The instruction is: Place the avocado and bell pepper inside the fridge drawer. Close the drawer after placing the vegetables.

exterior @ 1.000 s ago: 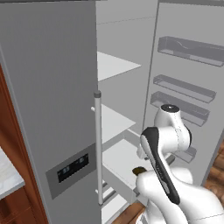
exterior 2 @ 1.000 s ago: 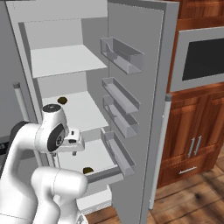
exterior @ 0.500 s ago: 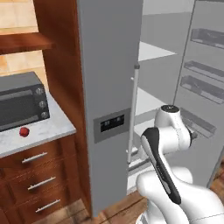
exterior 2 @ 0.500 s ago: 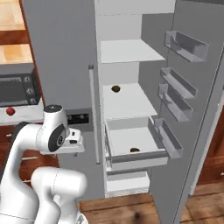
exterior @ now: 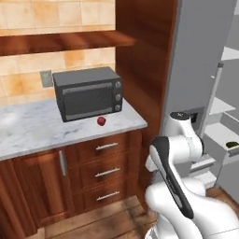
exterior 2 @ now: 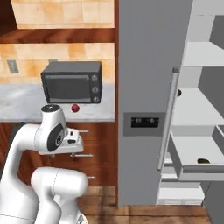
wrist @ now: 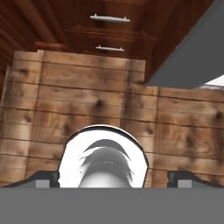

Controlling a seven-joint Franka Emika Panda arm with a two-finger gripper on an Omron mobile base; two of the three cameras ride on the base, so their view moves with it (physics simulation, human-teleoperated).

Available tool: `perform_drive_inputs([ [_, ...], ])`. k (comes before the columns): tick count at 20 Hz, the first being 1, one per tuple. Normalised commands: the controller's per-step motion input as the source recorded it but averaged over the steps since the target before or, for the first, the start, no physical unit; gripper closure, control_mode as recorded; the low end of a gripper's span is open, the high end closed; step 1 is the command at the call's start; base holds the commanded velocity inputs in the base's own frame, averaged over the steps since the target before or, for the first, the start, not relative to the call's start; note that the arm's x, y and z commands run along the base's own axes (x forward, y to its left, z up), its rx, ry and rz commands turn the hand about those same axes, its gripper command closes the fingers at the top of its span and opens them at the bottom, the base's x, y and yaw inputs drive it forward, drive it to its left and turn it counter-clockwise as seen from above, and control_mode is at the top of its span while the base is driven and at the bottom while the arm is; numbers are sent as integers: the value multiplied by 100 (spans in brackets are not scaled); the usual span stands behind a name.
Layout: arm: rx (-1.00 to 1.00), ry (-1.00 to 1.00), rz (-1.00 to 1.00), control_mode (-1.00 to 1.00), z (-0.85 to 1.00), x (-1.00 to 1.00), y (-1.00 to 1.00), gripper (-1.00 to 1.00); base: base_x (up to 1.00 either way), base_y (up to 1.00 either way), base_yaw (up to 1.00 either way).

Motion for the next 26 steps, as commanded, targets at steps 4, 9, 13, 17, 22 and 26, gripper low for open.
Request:
perform_drive_inputs([
  [4, 0, 0, 0, 100, 0, 0, 0, -100, 84, 56, 0],
  [9, 0, 0, 0, 100, 0, 0, 0, -100, 61, 45, 0],
  [13, 0, 0, 0, 100, 0, 0, 0, -100, 34, 52, 0],
  [17, 0, 0, 0, 100, 0, 0, 0, -100, 48, 44, -2],
  [22, 0, 0, -3, -100, 0, 34, 3, -100, 30, 12, -1],
  [26, 0, 0, -19, -100, 0, 96, 19, -100, 0, 0, 0],
])
